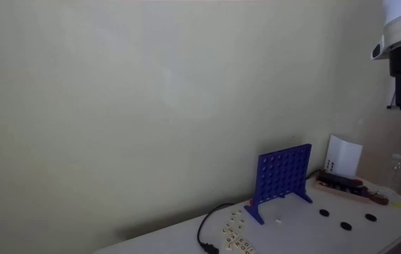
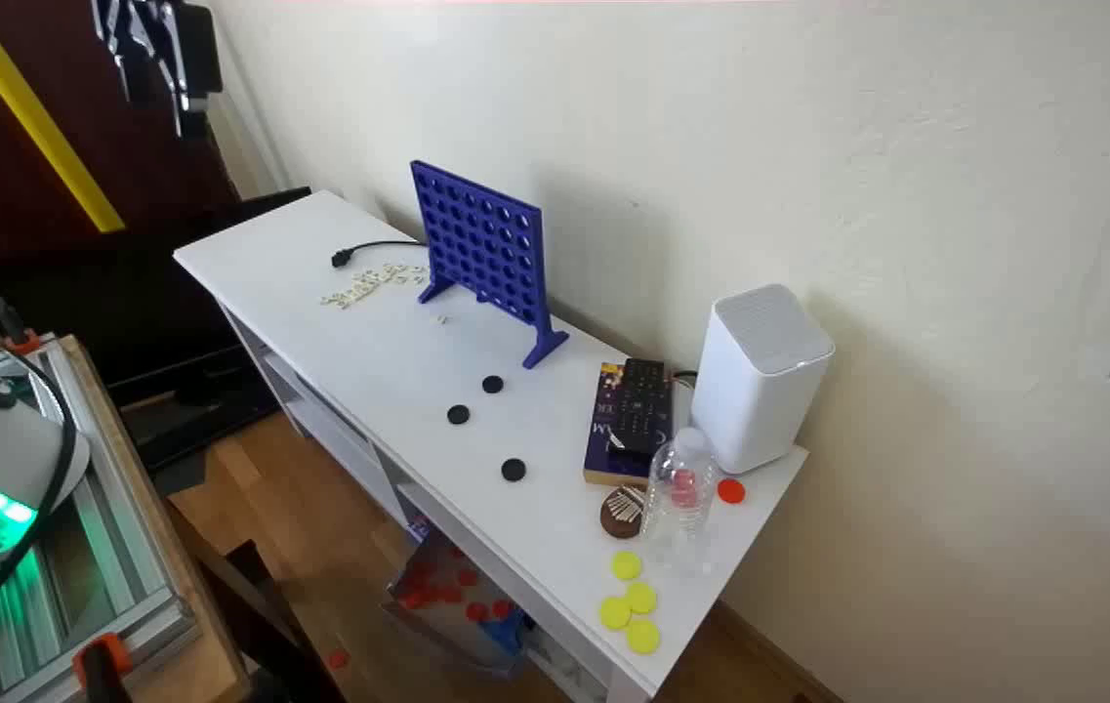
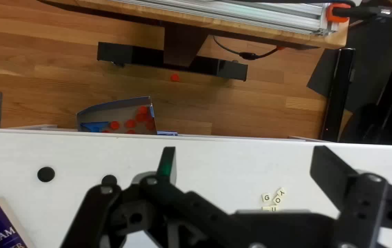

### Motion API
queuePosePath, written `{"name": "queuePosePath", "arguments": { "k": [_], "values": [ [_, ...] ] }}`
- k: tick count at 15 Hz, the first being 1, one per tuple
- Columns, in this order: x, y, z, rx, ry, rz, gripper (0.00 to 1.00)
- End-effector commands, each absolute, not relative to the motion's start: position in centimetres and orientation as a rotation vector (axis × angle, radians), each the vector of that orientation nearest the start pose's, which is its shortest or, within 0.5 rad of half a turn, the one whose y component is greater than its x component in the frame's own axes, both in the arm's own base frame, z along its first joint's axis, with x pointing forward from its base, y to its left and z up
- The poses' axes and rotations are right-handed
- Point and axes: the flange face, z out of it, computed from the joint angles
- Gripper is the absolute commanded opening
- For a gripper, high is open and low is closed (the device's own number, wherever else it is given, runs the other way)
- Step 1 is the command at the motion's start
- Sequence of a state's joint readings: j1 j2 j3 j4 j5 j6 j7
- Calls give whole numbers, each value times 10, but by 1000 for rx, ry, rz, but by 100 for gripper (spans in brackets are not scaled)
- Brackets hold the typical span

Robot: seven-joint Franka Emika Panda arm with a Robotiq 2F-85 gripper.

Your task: Put the left black disk in the blue board

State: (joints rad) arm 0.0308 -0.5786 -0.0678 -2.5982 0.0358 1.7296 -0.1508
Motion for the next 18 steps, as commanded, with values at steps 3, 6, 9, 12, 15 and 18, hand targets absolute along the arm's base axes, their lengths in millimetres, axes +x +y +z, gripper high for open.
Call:
{"name": "queuePosePath", "arguments": {
  "k": [3,6,9,12,15,18],
  "values": [
    [332,-9,423,-3009,-180,432,100],
    [332,-9,423,-3009,-180,432,100],
    [348,-30,394,-2981,-141,468,100],
    [359,-55,357,-2997,-196,447,100],
    [371,-78,317,-3025,-221,435,100],
    [380,-106,273,-3034,-206,467,100]
  ]
}}
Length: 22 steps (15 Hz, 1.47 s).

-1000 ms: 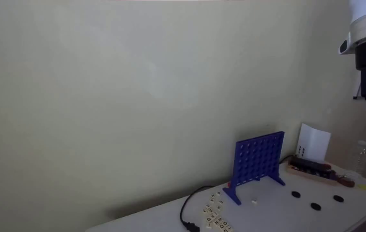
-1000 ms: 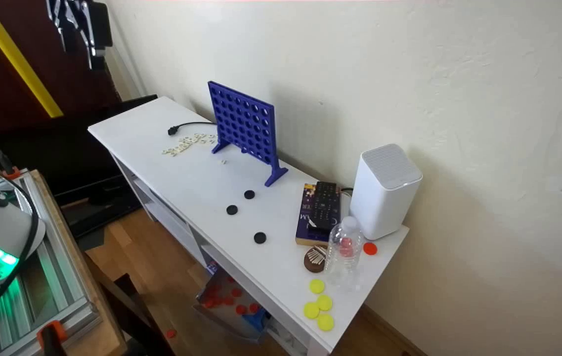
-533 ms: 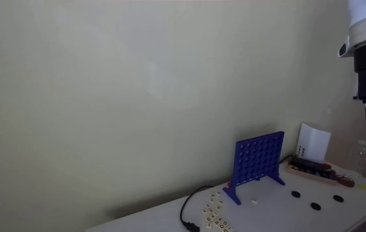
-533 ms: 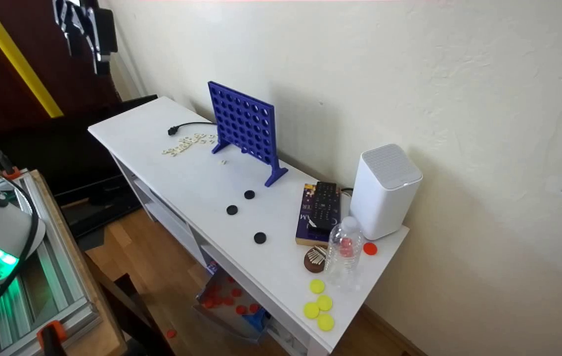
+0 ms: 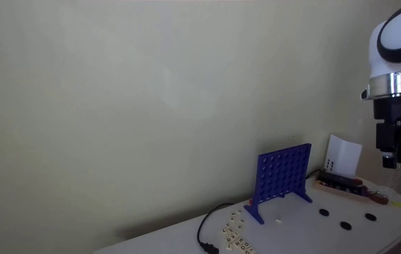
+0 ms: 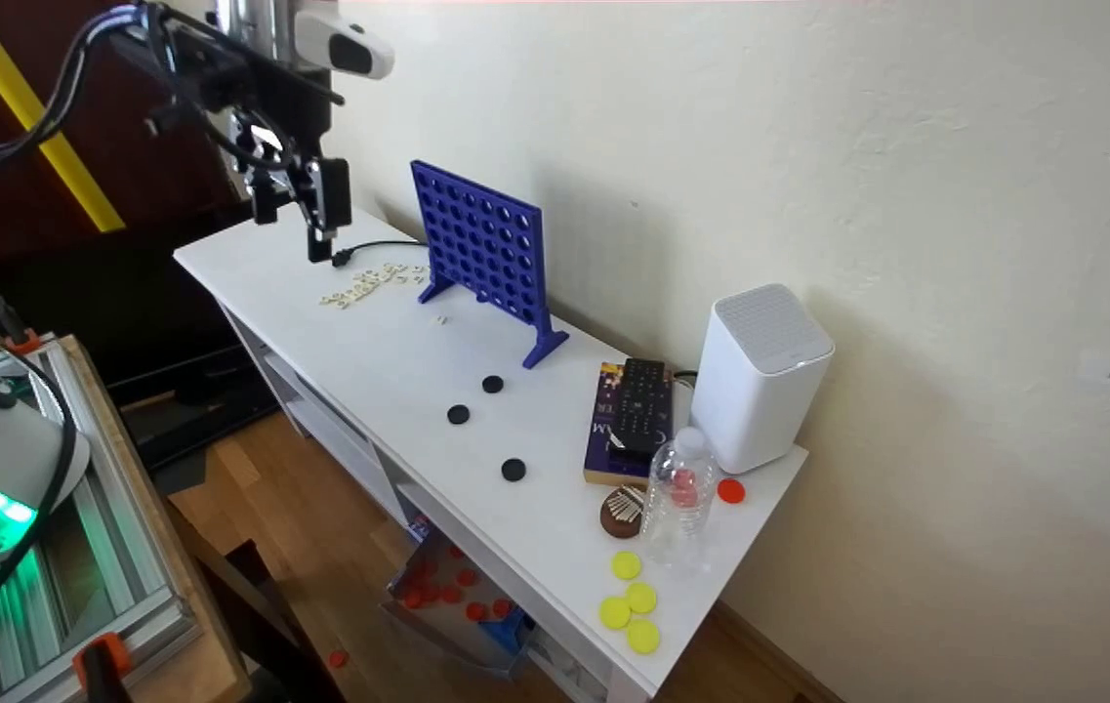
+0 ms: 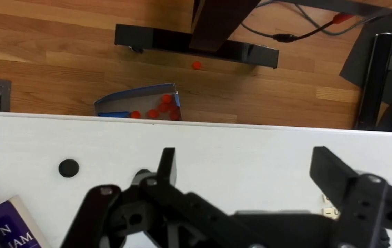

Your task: Put the left black disk in the blue board

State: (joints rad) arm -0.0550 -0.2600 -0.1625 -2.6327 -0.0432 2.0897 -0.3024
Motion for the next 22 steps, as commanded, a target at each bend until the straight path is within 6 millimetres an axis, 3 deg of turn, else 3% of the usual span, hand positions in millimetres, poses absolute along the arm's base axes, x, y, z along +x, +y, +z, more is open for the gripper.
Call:
{"name": "queuePosePath", "arguments": {
  "k": [1,4,7,8,10,15,22],
  "values": [
    [381,-117,260,-3024,-209,480,100],
    [386,-145,229,-2995,-239,495,100],
    [395,-166,238,-3011,-249,494,100],
    [386,-153,229,-2999,-216,495,100],
    [393,-162,234,-3009,-216,476,100],
    [396,-164,236,-3013,-216,470,100],
    [427,-140,171,-3004,-44,588,100]
  ]
}}
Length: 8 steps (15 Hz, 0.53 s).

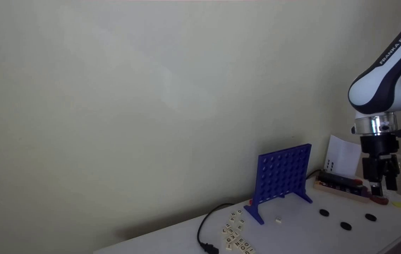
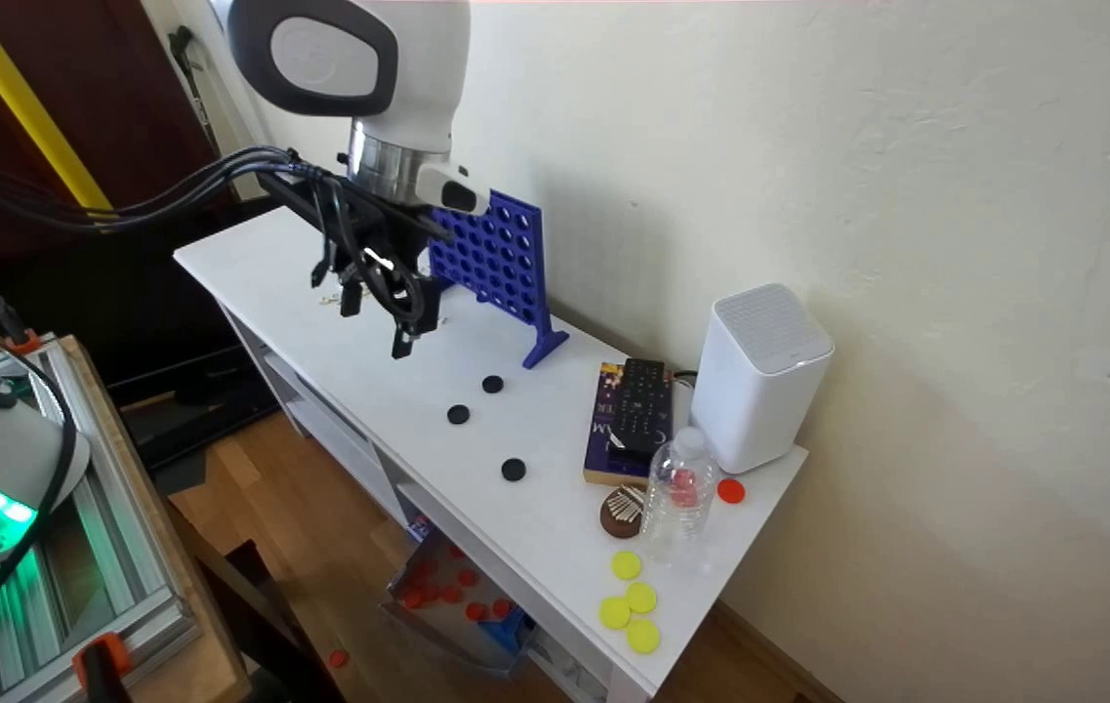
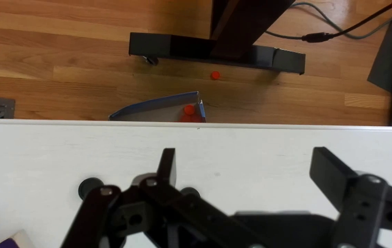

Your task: Put the left black disk in the blue board

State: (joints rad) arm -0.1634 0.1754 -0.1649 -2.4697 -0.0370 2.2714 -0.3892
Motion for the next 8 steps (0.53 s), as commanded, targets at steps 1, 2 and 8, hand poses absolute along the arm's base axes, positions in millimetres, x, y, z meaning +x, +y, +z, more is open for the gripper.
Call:
{"name": "queuePosePath", "arguments": {
  "k": [1,2,8],
  "values": [
    [430,-140,162,-3006,-26,599,100],
    [433,-141,154,-3012,3,600,100],
    [447,-153,106,-3026,-21,613,100]
  ]
}}
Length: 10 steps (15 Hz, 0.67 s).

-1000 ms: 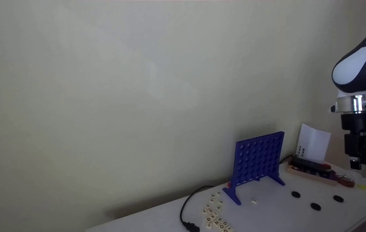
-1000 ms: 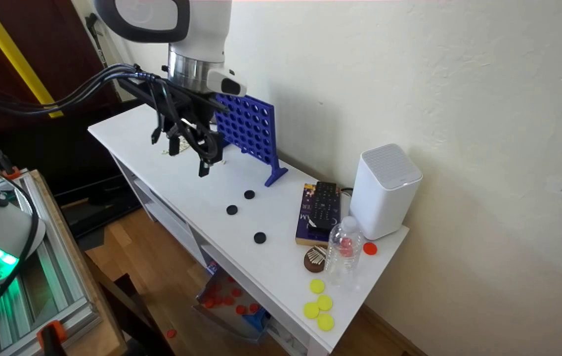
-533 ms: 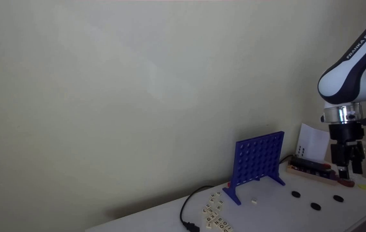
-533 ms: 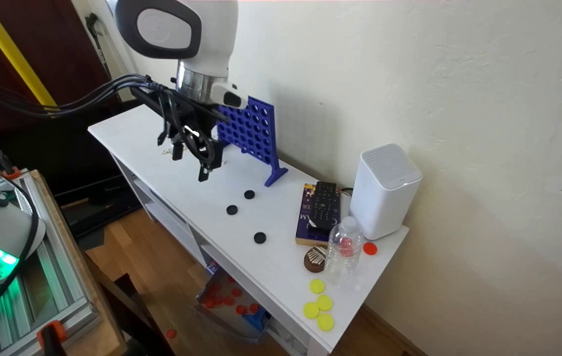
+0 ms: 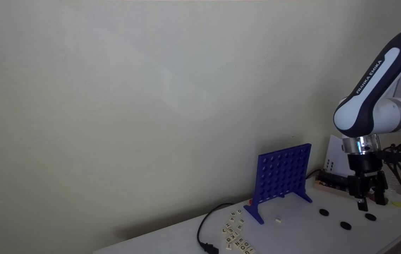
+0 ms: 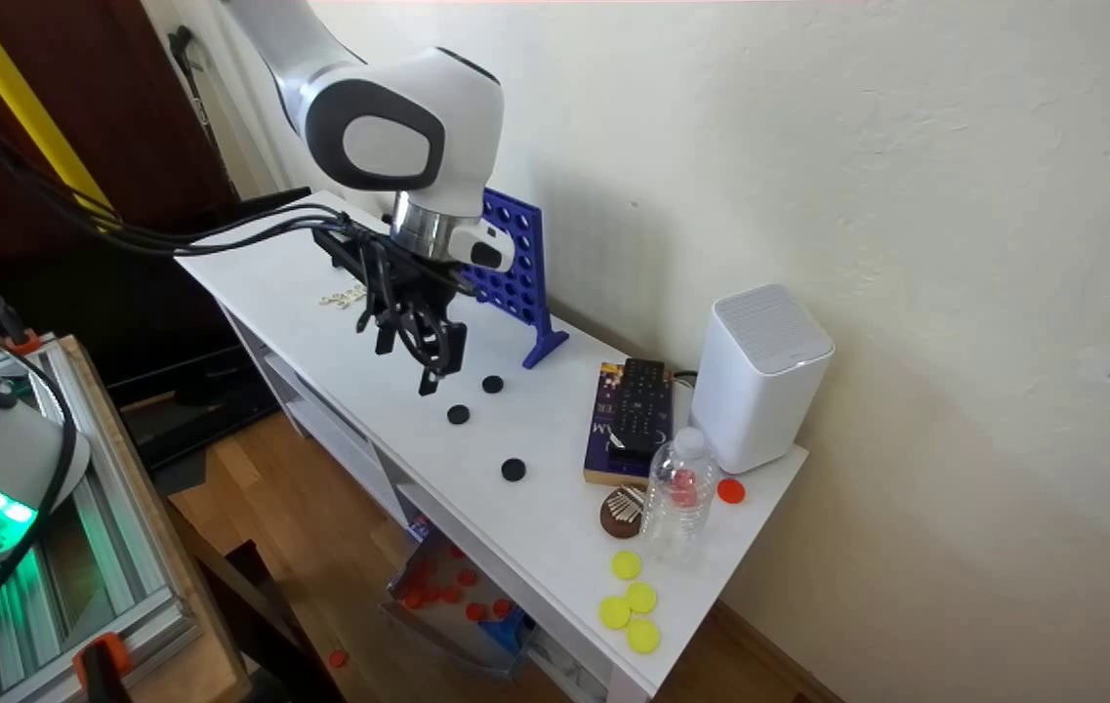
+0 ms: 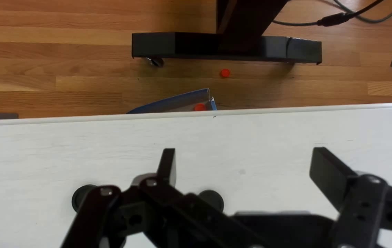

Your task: Put the left black disk in the blue board

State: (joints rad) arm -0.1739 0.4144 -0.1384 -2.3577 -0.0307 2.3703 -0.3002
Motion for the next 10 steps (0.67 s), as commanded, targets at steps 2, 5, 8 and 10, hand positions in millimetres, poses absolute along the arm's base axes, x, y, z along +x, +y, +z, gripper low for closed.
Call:
{"name": "queuePosePath", "arguments": {
  "k": [2,5,8,10],
  "values": [
    [452,-154,93,-3031,-33,612,100],
    [459,-153,78,-3038,-57,600,100],
    [464,-148,68,-3049,-76,585,100],
    [468,-146,64,-3055,-89,575,100]
  ]
}}
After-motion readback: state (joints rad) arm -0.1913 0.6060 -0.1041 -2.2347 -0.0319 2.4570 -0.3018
